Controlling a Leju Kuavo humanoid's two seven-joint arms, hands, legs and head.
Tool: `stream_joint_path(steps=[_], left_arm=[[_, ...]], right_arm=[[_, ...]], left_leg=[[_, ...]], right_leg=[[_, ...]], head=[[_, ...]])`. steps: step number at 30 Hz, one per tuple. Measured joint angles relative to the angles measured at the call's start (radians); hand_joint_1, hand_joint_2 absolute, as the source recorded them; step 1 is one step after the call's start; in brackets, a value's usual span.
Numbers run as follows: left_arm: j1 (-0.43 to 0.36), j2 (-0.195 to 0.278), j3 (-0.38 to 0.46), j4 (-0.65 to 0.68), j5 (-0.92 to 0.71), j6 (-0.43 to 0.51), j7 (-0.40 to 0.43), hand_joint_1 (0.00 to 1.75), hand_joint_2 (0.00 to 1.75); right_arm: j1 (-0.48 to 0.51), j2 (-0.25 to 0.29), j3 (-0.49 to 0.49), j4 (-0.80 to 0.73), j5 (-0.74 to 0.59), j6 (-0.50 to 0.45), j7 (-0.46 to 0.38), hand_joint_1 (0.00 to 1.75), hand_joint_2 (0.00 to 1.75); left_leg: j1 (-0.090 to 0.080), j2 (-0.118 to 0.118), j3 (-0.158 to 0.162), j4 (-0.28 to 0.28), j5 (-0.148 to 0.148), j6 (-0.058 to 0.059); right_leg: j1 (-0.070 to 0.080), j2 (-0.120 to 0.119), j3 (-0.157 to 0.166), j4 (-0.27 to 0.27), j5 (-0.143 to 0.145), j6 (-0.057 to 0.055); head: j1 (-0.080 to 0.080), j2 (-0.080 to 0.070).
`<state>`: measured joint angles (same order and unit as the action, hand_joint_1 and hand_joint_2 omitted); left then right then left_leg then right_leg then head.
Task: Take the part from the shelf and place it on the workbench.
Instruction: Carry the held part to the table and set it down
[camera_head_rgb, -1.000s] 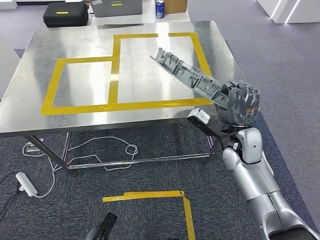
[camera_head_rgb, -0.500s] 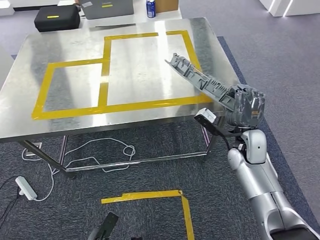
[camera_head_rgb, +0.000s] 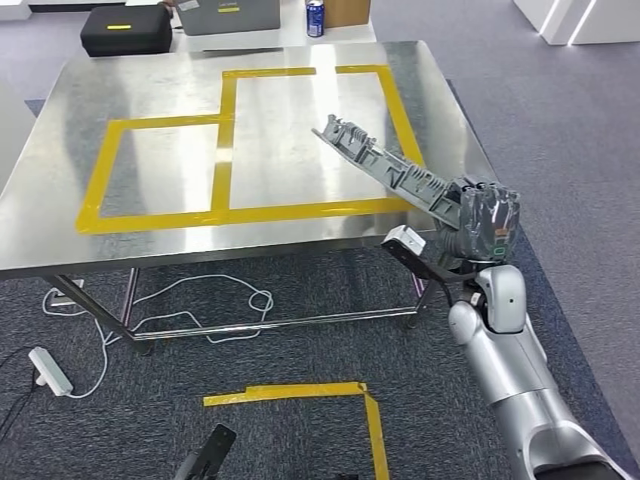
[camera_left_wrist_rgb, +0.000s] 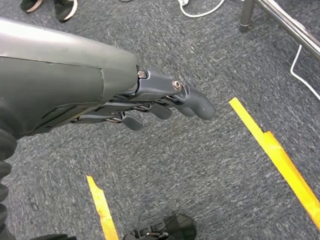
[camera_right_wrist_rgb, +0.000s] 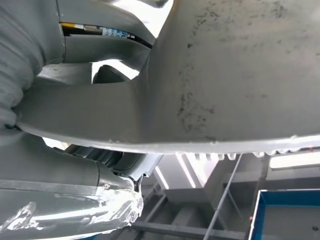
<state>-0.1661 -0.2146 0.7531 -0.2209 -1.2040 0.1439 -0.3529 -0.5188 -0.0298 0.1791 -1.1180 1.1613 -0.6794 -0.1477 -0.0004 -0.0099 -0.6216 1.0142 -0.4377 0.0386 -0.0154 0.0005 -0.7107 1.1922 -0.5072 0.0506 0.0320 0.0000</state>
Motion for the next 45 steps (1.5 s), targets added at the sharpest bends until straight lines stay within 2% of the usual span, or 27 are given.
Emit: stream_joint_path(steps=[2,3,7,9,11,12,13,14,16,17,19,22,24,26,27,28,29,32,33,34,36,38,40,42,43,44,45], left_arm=[[0.000,0.001,-0.002,0.000,0.000,0.000,-0.001,0.00,1.75],[0.000,0.001,-0.003,0.000,0.000,-0.001,-0.002,0.00,1.75],[0.002,0.003,-0.004,0.000,0.001,-0.001,-0.004,0.00,1.75],[0.002,0.003,-0.004,0.000,0.001,-0.002,-0.004,0.00,1.75],[0.003,0.003,-0.004,0.000,0.001,-0.003,-0.004,0.00,1.75],[0.004,0.004,-0.004,0.000,0.001,-0.003,-0.004,0.00,1.75],[0.005,0.004,-0.004,0.000,0.001,-0.003,-0.004,0.00,1.75],[0.006,0.004,-0.004,0.000,0.001,-0.003,-0.004,0.00,1.75],[0.005,0.004,-0.004,0.000,0.001,-0.003,-0.004,0.00,1.75],[0.004,0.004,-0.004,0.000,0.001,-0.003,-0.004,0.00,1.75],[0.003,0.005,-0.004,0.000,0.001,-0.003,-0.004,0.00,1.75],[0.005,0.006,-0.004,0.000,0.001,-0.003,-0.004,0.00,1.75],[0.004,0.005,-0.005,0.000,0.001,-0.004,-0.004,0.00,1.75],[0.003,0.005,-0.005,0.000,0.001,-0.005,-0.005,0.00,1.75],[0.003,0.005,-0.005,0.000,0.001,-0.006,-0.005,0.00,1.75],[0.004,0.005,-0.005,0.000,0.001,-0.007,-0.006,0.00,1.75],[0.004,0.006,-0.005,0.000,0.001,-0.008,-0.006,0.00,1.75],[0.004,0.006,-0.006,0.000,0.001,-0.009,-0.006,0.00,1.75],[0.004,0.006,-0.006,0.000,0.001,-0.009,-0.006,0.00,1.75],[0.005,0.006,-0.006,0.000,0.001,-0.010,-0.006,0.00,1.75],[0.006,0.007,-0.007,0.000,0.001,-0.010,-0.006,0.00,1.75],[0.007,0.007,-0.008,0.000,0.001,-0.010,-0.006,0.00,1.75],[0.007,0.007,-0.011,0.000,0.001,-0.010,-0.006,0.00,1.75],[0.008,0.008,-0.013,0.000,0.001,-0.010,-0.006,0.00,1.75],[0.009,0.008,-0.013,0.000,0.001,-0.010,-0.006,0.00,1.75],[0.010,0.008,-0.014,0.000,0.001,-0.010,-0.006,0.00,1.75],[0.010,0.008,-0.015,0.000,0.001,-0.010,-0.006,0.00,1.75]], right_arm=[[-0.001,0.001,0.001,-0.006,-0.005,0.000,-0.002,1.75,1.75],[-0.001,0.003,0.002,-0.009,-0.007,0.000,-0.002,1.75,1.75],[0.000,0.007,0.002,-0.014,-0.014,0.000,-0.005,1.75,1.75],[0.001,0.008,0.002,-0.017,-0.016,0.000,-0.006,1.75,1.75],[0.002,0.009,0.002,-0.018,-0.017,0.000,-0.008,1.75,1.75],[0.003,0.009,0.002,-0.018,-0.017,0.000,-0.009,1.75,1.75],[0.004,0.009,0.002,-0.018,-0.018,0.000,-0.009,1.75,1.75],[0.006,0.009,0.002,-0.018,-0.018,0.000,-0.009,1.75,1.75],[0.009,0.009,0.002,-0.019,-0.019,0.000,-0.010,1.75,1.75],[0.009,0.009,0.002,-0.020,-0.019,0.000,-0.010,1.75,1.75],[0.009,0.009,0.002,-0.021,-0.022,0.000,-0.012,1.75,1.75],[0.011,0.010,0.003,-0.023,-0.028,0.000,-0.016,1.75,1.75],[0.013,0.010,0.003,-0.025,-0.030,0.000,-0.019,1.75,1.75],[0.016,0.010,0.004,-0.027,-0.032,0.000,-0.021,1.75,1.75],[0.018,0.011,0.004,-0.027,-0.032,0.000,-0.022,1.75,1.75],[0.021,0.011,0.005,-0.027,-0.032,0.000,-0.023,1.75,1.75],[0.024,0.011,0.006,-0.027,-0.033,0.000,-0.025,1.75,1.75],[0.025,0.012,0.007,-0.030,-0.035,0.000,-0.026,1.75,1.75],[0.025,0.012,0.007,-0.032,-0.036,0.000,-0.027,1.75,1.75],[0.026,0.013,0.008,-0.035,-0.038,0.000,-0.028,1.75,1.75],[0.030,0.015,0.009,-0.038,-0.040,0.000,-0.031,1.75,1.75],[0.033,0.016,0.009,-0.040,-0.042,0.000,-0.032,1.75,1.75],[0.034,0.017,0.009,-0.044,-0.042,0.000,-0.033,1.75,1.75],[0.034,0.017,0.009,-0.046,-0.042,0.000,-0.034,1.75,1.75],[0.035,0.017,0.009,-0.046,-0.043,0.000,-0.035,1.75,1.75],[0.035,0.017,0.009,-0.046,-0.043,0.000,-0.035,1.75,1.75],[0.036,0.017,0.009,-0.046,-0.043,0.000,-0.035,1.75,1.75]], left_leg=[[-0.003,-0.002,-0.003,0.006,-0.004,-0.008],[-0.005,-0.003,-0.004,0.008,-0.004,-0.013],[-0.002,-0.002,-0.010,0.018,-0.013,-0.032],[0.000,0.000,-0.038,0.086,-0.060,-0.041],[0.002,0.000,-0.094,0.214,-0.122,-0.046],[0.002,0.000,-0.117,0.264,-0.138,-0.047],[0.002,0.001,-0.126,0.283,-0.135,-0.047],[0.002,0.001,-0.118,0.267,-0.115,-0.045],[0.001,0.000,-0.060,0.151,-0.048,-0.038],[0.000,0.000,-0.028,0.089,-0.025,-0.034],[-0.003,0.001,0.004,0.022,-0.014,-0.027],[-0.002,0.001,0.009,0.005,-0.014,-0.014],[0.001,0.002,0.013,-0.003,-0.009,-0.003],[0.001,0.003,0.013,-0.003,-0.010,0.002],[0.000,0.004,0.013,-0.003,-0.010,0.002],[0.000,0.004,0.014,-0.002,-0.010,0.003],[0.000,0.003,0.014,-0.002,-0.011,0.003],[-0.003,0.000,0.014,0.004,-0.016,-0.005],[-0.005,-0.001,0.011,0.007,-0.018,-0.009],[-0.008,-0.001,0.009,0.010,-0.019,-0.013],[-0.009,0.000,0.006,0.012,-0.019,-0.019],[-0.007,0.001,-0.001,0.030,-0.036,-0.027],[-0.003,0.002,-0.039,0.116,-0.088,-0.038],[0.000,0.002,-0.101,0.245,-0.141,-0.044],[0.001,0.002,-0.121,0.284,-0.147,-0.046],[0.003,0.002,-0.125,0.287,-0.133,-0.047],[0.004,0.002,-0.111,0.253,-0.103,-0.046]], right_leg=[[-0.001,0.000,0.064,-0.122,0.042,-0.002],[0.000,0.000,0.083,-0.156,0.049,-0.005],[0.003,0.002,0.091,-0.173,0.052,-0.028],[0.001,0.002,0.093,-0.176,0.055,-0.040],[0.002,0.002,0.094,-0.176,0.054,-0.045],[0.003,0.002,0.094,-0.175,0.054,-0.046],[0.003,0.002,0.094,-0.175,0.053,-0.046],[0.004,0.002,0.095,-0.175,0.053,-0.046],[0.004,0.003,0.096,-0.175,0.053,-0.045],[0.006,0.003,0.096,-0.174,0.052,-0.043],[0.009,0.003,0.092,-0.172,0.053,-0.035],[0.006,0.002,0.085,-0.168,0.048,-0.017],[0.005,0.002,0.056,-0.109,0.012,-0.010],[0.004,0.002,-0.005,0.018,-0.048,-0.006],[0.004,0.002,-0.032,0.075,-0.067,-0.004],[0.004,0.001,-0.047,0.104,-0.071,-0.003],[0.003,0.001,-0.043,0.094,-0.055,-0.003],[0.004,-0.002,0.051,-0.091,0.033,-0.007],[0.004,-0.003,0.076,-0.139,0.045,-0.009],[0.005,-0.003,0.089,-0.162,0.047,-0.012],[0.005,0.000,0.093,-0.169,0.044,-0.020],[0.003,0.000,0.095,-0.171,0.046,-0.031],[0.001,0.000,0.098,-0.173,0.047,-0.039],[0.001,0.000,0.099,-0.173,0.045,-0.043],[0.001,0.000,0.100,-0.173,0.045,-0.043],[0.001,0.001,0.101,-0.173,0.044,-0.043],[0.001,0.001,0.102,-0.173,0.044,-0.043]], head=[[0.000,0.000],[-0.001,0.000],[-0.003,0.000],[-0.006,0.000],[-0.008,0.000],[-0.008,0.000],[-0.008,0.000],[-0.008,0.000],[-0.008,0.000],[-0.008,0.000],[-0.007,0.000],[-0.006,0.000],[-0.002,0.000],[0.001,0.000],[0.001,0.000],[0.001,0.000],[0.002,0.000],[0.002,0.000],[0.001,0.000],[0.000,0.000],[-0.002,0.000],[-0.004,0.000],[-0.007,0.000],[-0.008,0.000],[-0.008,0.000],[-0.008,0.000],[-0.008,0.000]])
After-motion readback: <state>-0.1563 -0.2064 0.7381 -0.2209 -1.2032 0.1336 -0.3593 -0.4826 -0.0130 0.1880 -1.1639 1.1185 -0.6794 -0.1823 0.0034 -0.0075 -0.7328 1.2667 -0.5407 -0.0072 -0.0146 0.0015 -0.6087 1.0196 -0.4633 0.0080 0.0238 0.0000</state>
